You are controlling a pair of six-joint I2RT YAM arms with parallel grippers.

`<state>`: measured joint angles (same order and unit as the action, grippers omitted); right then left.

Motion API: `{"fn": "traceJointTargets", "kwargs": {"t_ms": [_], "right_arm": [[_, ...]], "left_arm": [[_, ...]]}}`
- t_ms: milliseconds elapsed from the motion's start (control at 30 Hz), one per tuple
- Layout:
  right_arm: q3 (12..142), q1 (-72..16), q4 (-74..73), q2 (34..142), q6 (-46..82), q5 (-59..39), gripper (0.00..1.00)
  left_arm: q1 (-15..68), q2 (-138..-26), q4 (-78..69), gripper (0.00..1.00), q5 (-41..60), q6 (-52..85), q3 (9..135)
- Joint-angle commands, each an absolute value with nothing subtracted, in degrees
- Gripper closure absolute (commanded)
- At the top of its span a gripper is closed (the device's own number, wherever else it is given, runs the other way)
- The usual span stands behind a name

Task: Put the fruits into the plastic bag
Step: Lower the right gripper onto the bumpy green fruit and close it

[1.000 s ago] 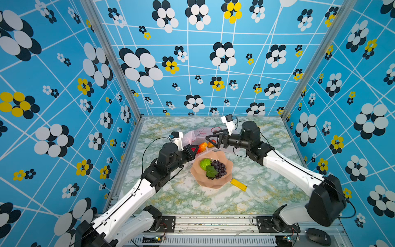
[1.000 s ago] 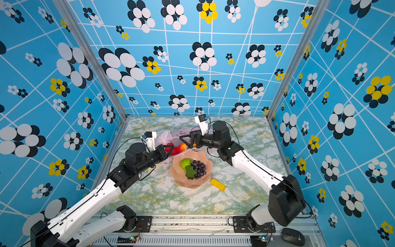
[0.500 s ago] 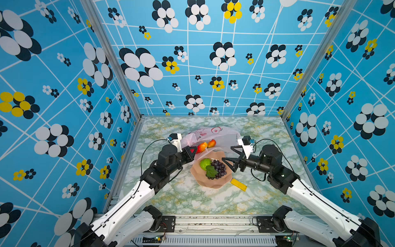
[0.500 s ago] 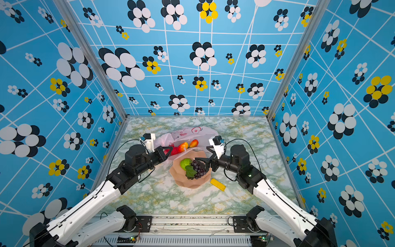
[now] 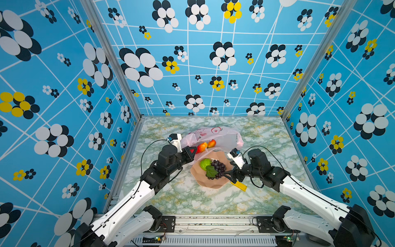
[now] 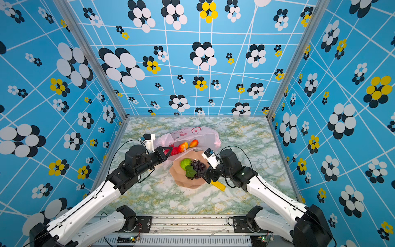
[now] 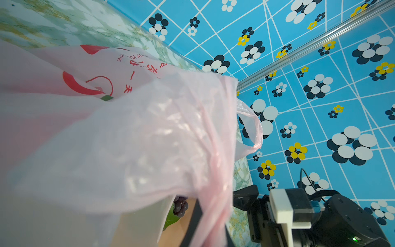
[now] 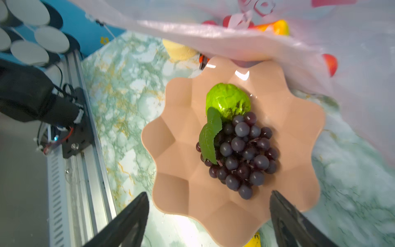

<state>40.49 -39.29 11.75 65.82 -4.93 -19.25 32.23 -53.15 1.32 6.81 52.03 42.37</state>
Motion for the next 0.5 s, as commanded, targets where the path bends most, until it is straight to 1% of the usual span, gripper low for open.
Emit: {"fn": "traceJointTargets", "kwargs": {"t_ms": [0, 200, 467], "right_arm": [[44.93, -41.44, 13.99, 71.39, -11.03, -17.32, 0.11], [52.22, -43.06, 13.06, 81.04, -13.82, -15.65, 0.12], [62.64, -43.41, 16.89, 92.34, -16.25, -14.41, 0.1]], "left_arm": [[31.55, -52.56, 1.41, 1.0, 6.09, 52.2, 41.92], [31.29, -52.37, 1.11, 1.0, 6.12, 52.47, 41.66], [30.7, -51.92, 0.93, 1.0, 6.26, 52.29, 41.38]]}}
